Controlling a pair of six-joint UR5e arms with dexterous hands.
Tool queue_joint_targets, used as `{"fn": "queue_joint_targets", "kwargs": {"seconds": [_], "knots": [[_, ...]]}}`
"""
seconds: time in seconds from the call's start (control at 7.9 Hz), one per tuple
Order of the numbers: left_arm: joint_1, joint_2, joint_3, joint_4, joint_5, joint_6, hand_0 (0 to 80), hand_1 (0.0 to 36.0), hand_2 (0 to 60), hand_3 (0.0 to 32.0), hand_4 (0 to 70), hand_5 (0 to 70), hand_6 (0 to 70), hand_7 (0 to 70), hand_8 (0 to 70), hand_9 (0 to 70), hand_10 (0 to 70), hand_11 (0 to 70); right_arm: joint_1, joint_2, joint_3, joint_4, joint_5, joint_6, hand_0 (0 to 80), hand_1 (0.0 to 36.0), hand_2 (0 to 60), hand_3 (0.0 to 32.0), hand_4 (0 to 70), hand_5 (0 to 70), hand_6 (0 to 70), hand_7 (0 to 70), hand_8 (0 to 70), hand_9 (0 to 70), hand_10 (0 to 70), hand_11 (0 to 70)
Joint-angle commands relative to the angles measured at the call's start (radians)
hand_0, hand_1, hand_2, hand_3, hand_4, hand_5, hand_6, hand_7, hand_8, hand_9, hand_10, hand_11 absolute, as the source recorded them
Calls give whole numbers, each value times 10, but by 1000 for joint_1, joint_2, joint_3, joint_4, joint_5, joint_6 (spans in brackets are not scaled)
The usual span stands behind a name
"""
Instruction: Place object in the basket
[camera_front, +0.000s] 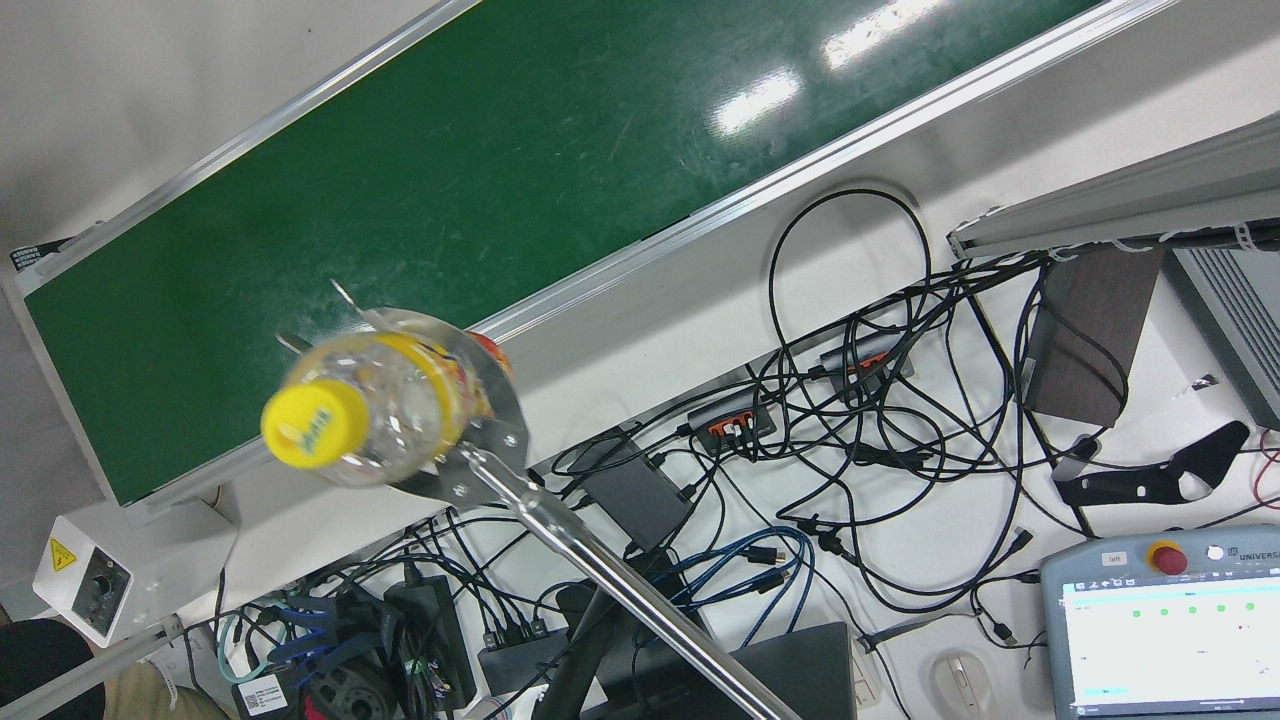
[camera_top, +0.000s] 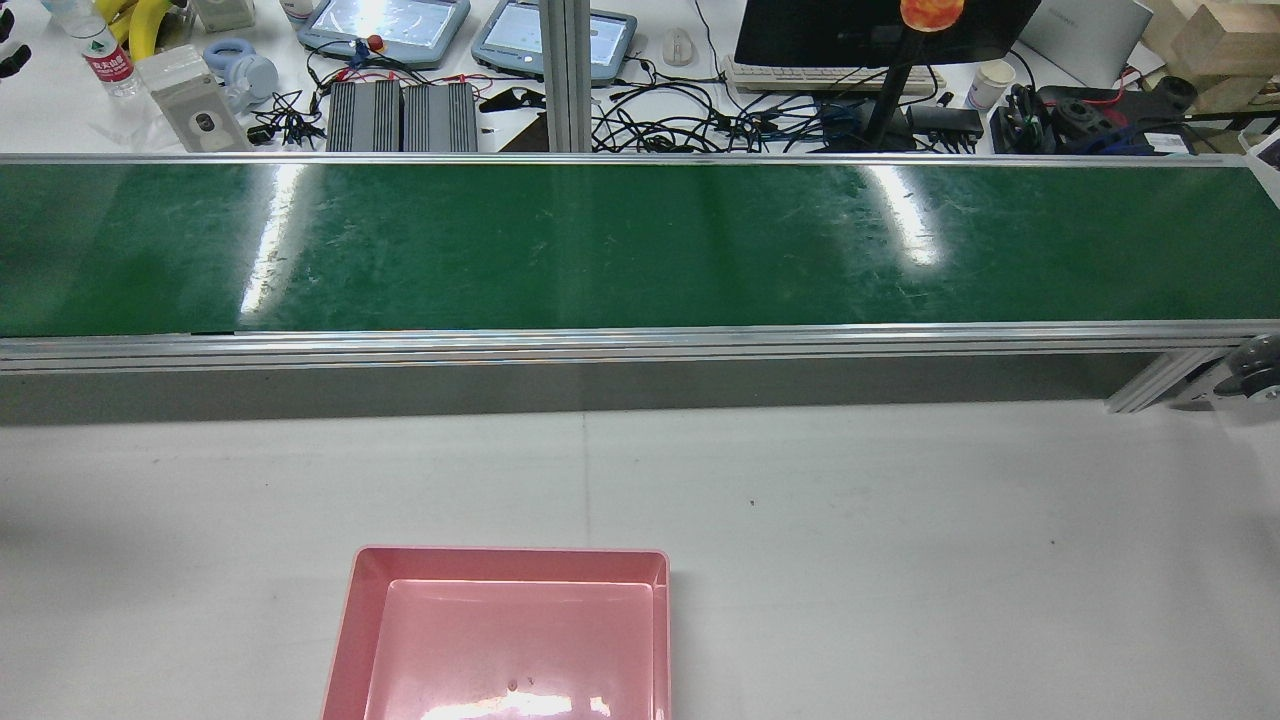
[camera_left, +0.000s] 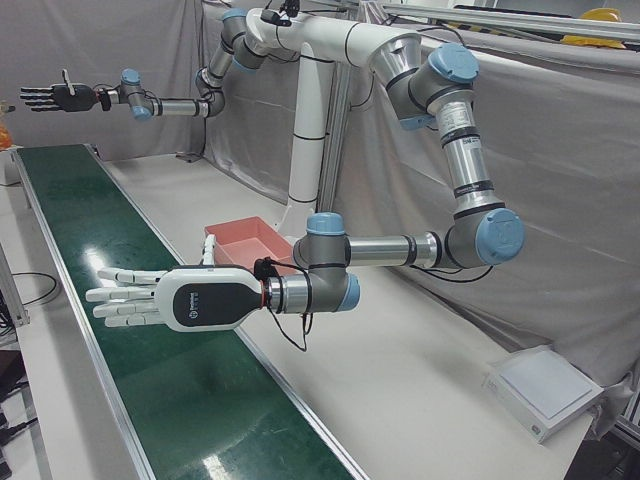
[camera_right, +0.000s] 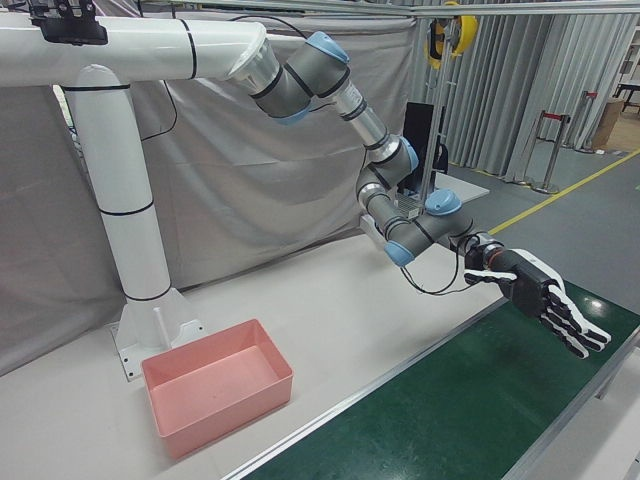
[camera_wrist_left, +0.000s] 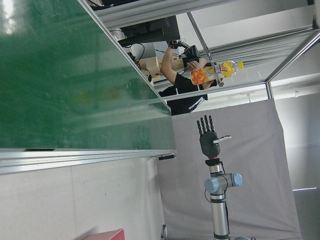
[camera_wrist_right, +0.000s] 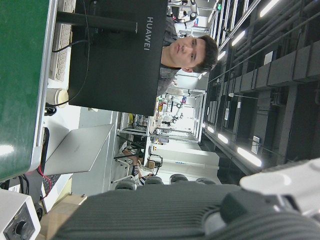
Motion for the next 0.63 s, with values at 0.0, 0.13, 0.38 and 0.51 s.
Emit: {"fn": "queue_joint_targets", "kwargs": {"seconds": [0.0, 0.13, 0.38, 0.51], "knots": [[-1, -2, 0, 16, 0, 13, 548, 7, 0, 0, 116, 112, 0, 0, 2, 2, 32, 58, 0, 0, -1, 0, 0, 0, 0, 0, 0, 0, 0, 0, 0, 0, 0, 0, 0, 0], [-1, -2, 0, 17, 0, 13, 552, 10, 0, 0, 115, 110, 0, 0, 1, 1, 32, 58, 0, 0, -1, 0, 0, 0, 0, 0, 0, 0, 0, 0, 0, 0, 0, 0, 0, 0], [-1, -5, -4, 17, 2, 13, 553, 10, 0, 0, 113, 112, 0, 0, 0, 0, 31, 58, 0, 0, 0, 0, 0, 0, 0, 0, 0, 0, 0, 0, 0, 0, 0, 0, 0, 0], [-3, -5, -4, 17, 2, 13, 553, 9, 0, 0, 112, 113, 0, 0, 1, 0, 31, 57, 0, 0, 2, 0, 0, 0, 0, 0, 0, 0, 0, 0, 0, 0, 0, 0, 0, 0]]}}
